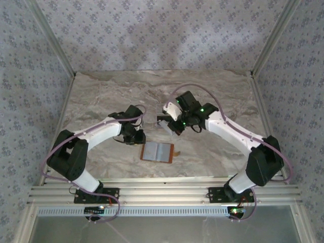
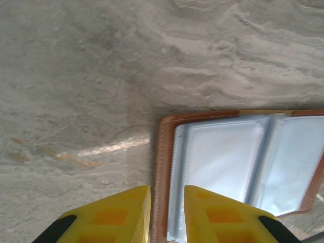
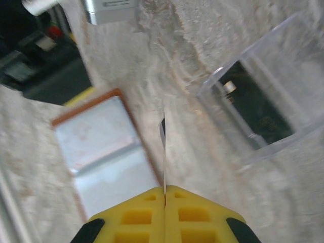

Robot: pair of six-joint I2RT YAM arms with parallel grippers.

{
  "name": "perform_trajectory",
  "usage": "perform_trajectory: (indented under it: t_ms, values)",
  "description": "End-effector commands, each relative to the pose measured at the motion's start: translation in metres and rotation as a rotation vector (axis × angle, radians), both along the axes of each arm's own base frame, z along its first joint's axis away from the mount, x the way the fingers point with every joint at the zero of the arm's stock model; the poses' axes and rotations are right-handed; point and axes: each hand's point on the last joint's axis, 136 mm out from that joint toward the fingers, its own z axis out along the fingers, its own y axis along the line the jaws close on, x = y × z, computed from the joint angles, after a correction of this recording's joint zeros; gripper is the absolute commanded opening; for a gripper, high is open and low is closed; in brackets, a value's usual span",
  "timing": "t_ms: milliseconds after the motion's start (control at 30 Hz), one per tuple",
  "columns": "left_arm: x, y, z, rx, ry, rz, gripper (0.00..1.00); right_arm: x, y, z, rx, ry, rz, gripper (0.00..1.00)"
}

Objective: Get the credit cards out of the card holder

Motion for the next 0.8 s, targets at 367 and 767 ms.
perform_trajectory:
  t_ms: [367, 767]
  values:
    - [-0.015, 0.019, 0.000, -0.032, -0.001, 0.045, 0.26, 0.051, -0.027, -0.028, -0.467, -0.139, 0.502, 0.00]
    - [-0.022, 0.026, -0.006, -0.020, 0.017, 0.050, 0.22, 0.091, 0.001, -0.026, -0.479, -0.135, 0.576, 0.00]
